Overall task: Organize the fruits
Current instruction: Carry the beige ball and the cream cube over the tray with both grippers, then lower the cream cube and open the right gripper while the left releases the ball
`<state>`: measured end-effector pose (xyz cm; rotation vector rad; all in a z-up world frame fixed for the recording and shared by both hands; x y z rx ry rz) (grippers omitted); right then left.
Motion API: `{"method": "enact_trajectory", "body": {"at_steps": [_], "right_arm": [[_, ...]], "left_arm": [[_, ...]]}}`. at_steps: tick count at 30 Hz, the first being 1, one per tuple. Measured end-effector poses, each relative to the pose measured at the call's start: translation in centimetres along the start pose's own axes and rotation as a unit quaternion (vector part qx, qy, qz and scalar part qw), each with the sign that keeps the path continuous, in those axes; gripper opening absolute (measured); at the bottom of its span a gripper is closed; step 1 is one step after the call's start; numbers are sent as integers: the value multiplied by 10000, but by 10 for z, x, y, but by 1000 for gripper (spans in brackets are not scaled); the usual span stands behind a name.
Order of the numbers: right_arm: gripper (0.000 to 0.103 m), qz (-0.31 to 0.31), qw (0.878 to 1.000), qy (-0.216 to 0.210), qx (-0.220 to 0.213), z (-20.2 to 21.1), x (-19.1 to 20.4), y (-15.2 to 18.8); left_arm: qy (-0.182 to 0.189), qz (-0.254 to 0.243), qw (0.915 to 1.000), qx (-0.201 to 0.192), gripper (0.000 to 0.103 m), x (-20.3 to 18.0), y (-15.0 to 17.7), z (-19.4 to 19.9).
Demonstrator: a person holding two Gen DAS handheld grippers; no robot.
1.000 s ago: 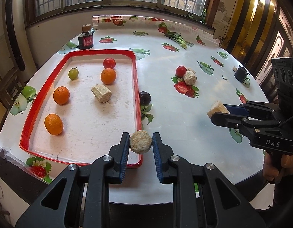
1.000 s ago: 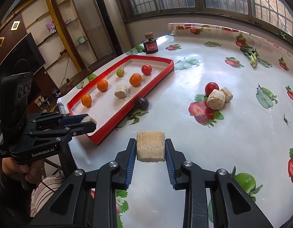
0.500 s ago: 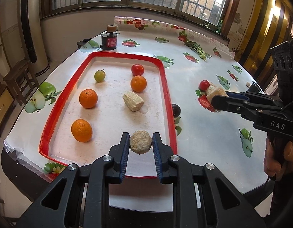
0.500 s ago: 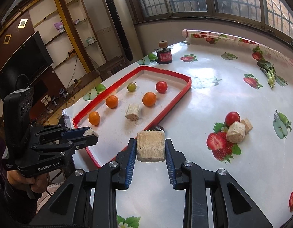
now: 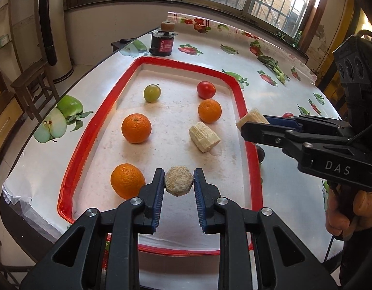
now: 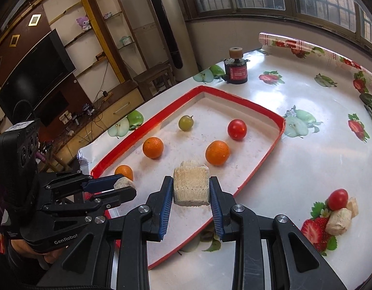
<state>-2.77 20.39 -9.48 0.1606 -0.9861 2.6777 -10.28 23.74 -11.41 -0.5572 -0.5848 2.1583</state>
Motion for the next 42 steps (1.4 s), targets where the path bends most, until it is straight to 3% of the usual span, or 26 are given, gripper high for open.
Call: {"method": "enact_trajectory", "body": {"at_steps": [14, 29, 33, 42], "right_arm": [[30, -6, 9989, 269, 388, -50, -24, 4], [35, -89, 9993, 224, 275, -41, -25, 0], [40, -120, 9996, 218, 143, -27, -26, -2], [43, -346, 9989, 275, -176, 17, -42, 7]], "left_arm": [[-4, -30, 9997, 233, 22, -1, 2, -24], [-282, -50, 9991, 325, 23, 0, 7, -26], [-399, -110, 9990, 196, 44, -2, 4, -17], [-344, -184, 9992, 71, 45, -16, 0, -3]]}}
Point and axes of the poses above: each gripper's, at about its wrist camera, not at the fingertips, and z roughly against the way its jaws point, x to its left, y to its underside, the point moved 10 cm from there along -z, roughly the way its jaws point, and after that the axes turned 1 degree about z, right-handed, at the moved point
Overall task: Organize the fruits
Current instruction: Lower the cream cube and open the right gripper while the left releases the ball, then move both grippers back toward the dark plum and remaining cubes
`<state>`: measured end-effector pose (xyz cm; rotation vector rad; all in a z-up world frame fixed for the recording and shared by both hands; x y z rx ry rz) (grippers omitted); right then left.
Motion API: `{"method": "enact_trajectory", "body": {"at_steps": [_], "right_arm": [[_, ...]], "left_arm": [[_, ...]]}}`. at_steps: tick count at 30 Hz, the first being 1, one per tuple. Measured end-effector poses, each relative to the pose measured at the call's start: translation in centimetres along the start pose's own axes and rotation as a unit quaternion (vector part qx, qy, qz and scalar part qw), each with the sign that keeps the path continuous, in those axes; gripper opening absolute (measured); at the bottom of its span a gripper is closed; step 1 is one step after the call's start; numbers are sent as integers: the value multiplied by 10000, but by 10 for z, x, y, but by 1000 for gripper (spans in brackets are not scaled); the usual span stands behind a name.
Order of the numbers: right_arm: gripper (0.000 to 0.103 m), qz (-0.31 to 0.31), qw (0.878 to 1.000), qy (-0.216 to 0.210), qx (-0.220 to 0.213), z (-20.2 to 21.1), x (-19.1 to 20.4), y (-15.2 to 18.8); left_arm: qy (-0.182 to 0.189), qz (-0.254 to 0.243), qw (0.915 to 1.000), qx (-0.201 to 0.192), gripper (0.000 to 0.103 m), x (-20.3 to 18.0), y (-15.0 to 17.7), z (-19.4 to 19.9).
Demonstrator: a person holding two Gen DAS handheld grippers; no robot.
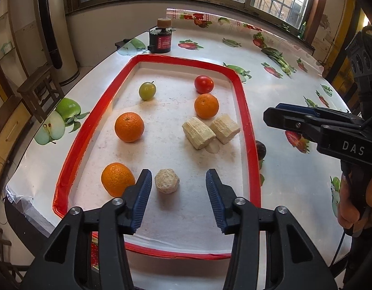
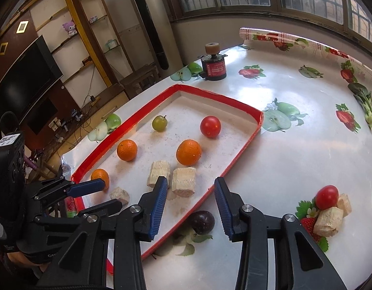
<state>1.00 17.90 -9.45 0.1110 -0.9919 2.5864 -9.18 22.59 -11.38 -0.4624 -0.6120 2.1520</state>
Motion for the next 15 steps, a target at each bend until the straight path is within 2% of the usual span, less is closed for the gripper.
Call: {"method": "enact_trajectory", "body": {"at_steps": [4, 15], "right_arm": [[47, -149, 9998, 101, -131, 21, -17, 8], [47, -618, 9965, 484, -281, 62, -74, 32]], "left_arm": [[89, -72, 9999, -39, 45, -12, -2, 5], [407, -392, 9984, -98, 45, -59, -7, 13]]}}
Point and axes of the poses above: each gripper's, at about its wrist camera, not at the fingertips, and z roughly against the way its jaws point, x to its left, y to its underside, the point moved 10 cm from there along -z, roughly the way its jaws point, and after that the axes turned 1 degree about z, right-handed, at the moved point
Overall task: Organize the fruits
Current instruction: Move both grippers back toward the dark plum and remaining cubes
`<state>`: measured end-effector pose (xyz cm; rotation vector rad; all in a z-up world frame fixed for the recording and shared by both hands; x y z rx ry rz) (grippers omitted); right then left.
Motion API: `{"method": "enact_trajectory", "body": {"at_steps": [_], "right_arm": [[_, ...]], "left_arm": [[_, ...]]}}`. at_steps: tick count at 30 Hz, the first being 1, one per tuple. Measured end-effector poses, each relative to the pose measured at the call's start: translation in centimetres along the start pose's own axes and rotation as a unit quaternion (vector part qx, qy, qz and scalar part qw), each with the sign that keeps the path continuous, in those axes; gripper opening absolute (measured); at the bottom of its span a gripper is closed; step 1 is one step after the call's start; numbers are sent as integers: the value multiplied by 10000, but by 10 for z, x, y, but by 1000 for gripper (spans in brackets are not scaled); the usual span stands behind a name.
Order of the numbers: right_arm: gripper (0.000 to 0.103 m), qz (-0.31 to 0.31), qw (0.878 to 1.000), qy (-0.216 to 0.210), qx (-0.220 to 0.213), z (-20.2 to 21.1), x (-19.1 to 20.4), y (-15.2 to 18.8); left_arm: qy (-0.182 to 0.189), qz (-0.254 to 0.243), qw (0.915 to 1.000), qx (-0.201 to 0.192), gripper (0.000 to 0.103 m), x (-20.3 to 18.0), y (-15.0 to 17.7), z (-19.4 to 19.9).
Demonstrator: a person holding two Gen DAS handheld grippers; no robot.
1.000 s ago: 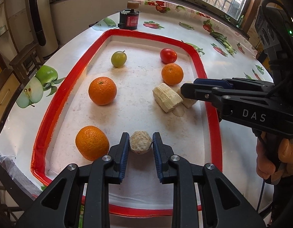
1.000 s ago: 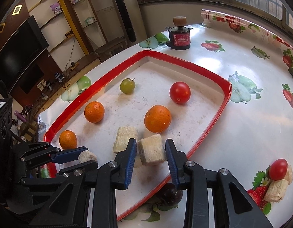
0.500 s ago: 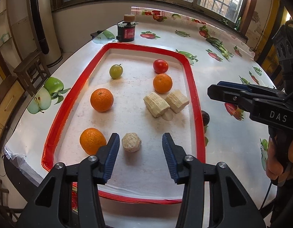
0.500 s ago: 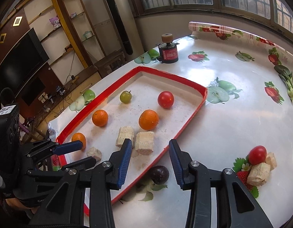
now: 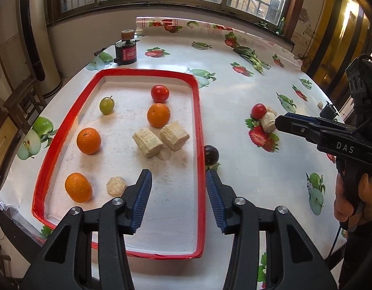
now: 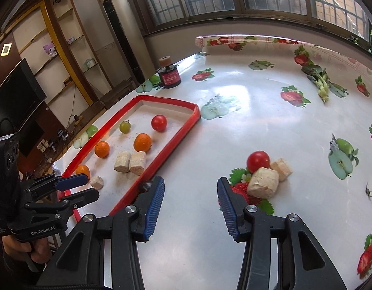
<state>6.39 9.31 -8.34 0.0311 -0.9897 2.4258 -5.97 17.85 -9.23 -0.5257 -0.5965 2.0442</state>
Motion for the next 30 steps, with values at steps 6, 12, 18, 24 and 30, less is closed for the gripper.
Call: {"method": "enact_trajectory", "body": {"at_steps": [6, 12, 18, 24, 30], "right_arm": [[48, -208, 9996, 202, -68, 17, -32, 9], [48, -395, 9985, 379, -68, 23, -60, 17], [48, -412, 9983, 408, 108, 6, -70, 20], [48, -390, 9982, 368, 252, -13, -68, 20], [48, -366, 9983, 353, 290, -22, -67, 17]], "left_arm": [[191, -204, 9996, 16, 45, -29, -5, -2], [368, -425, 9984, 114, 45, -59, -6, -14], [612, -409, 9967, 355, 45, -77, 3, -31], [495, -224, 9967, 601, 45, -68, 12, -51], [446, -134, 9971, 608, 34, -56, 5, -60]]}}
Point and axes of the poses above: each gripper's, at about its wrist camera, not at the fingertips, and z roughly against the way its jaws point, x to its left, y to its underside, the point moved 10 cm from there along -z, roughly the way its jaws point, and after that the axes turned 1 degree about z, right-handed, at the moved point
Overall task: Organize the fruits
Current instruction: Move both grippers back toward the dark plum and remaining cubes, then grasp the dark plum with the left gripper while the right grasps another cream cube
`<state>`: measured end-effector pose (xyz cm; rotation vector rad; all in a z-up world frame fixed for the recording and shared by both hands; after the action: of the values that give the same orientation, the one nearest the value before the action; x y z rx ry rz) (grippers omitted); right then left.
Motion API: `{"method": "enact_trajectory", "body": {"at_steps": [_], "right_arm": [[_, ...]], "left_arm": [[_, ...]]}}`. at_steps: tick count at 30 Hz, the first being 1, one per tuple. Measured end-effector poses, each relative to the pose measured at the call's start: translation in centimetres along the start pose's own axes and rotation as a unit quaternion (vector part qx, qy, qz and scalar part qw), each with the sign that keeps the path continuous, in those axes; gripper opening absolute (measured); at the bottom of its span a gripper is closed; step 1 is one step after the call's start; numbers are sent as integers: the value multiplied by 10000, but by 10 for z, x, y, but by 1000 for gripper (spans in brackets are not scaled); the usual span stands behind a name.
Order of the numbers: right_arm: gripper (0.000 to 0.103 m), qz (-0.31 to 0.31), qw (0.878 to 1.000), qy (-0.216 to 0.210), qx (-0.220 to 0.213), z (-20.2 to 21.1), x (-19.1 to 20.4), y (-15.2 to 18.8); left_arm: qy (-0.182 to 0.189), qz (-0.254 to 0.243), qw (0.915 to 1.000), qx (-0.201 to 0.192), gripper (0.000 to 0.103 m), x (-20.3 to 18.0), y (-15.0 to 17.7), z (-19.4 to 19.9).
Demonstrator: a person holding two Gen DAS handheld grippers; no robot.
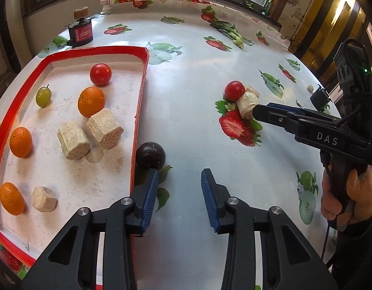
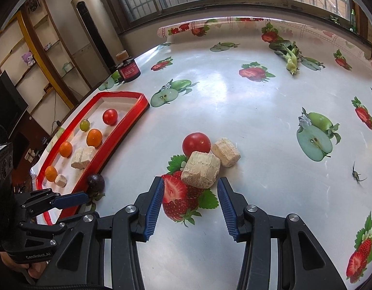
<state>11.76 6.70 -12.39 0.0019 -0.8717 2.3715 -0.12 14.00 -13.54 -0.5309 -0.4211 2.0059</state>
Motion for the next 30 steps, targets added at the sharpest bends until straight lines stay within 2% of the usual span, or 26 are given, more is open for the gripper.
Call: {"method": "enact_trajectory", "body": {"at_steps": [6, 8, 11, 13, 17, 20, 24, 30], "right_arm": [[48, -2, 9999, 17, 139, -15, -1, 4], [48, 24, 9998, 43, 172, -19, -2, 5], [48, 45, 9998, 84, 184, -22, -2, 5], [48, 50, 9998, 75, 172, -22, -2, 4], [48, 44, 9998, 79, 190, -25, -3, 4], [48, 77, 9997, 94, 194, -27, -4, 4], [47, 112, 9997, 124, 177, -28, -4, 2], [45, 101, 9998, 137, 139, -30, -6, 0]], "left_arm": [[-16, 60, 9999, -118, 34, 10, -17, -1], [-300, 24, 9994, -193, 34, 18, -24, 0], [-58, 126, 9998, -131, 32, 22, -25, 0], [-129, -6, 9998, -140, 32, 20, -24, -1], [-394, -95, 9990, -203, 32, 19, -27, -4], [-727, -173, 9969, -246, 32, 21, -35, -11], [-1247, -445, 9908, -287, 33, 24, -44, -20], [-1625, -908, 9820, -322, 32, 22, -45, -25]]}}
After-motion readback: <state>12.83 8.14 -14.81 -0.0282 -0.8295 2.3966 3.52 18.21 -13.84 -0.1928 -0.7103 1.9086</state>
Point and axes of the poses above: each gripper's, at about its wrist camera, not at the fingertips, and z roughly against the way its jaws point, x to its left, y to its underside, the point moved 10 cm from there along -z, roughly the way its jaws point, and after that the axes turned 1 degree about z, right-handed, at the moved point
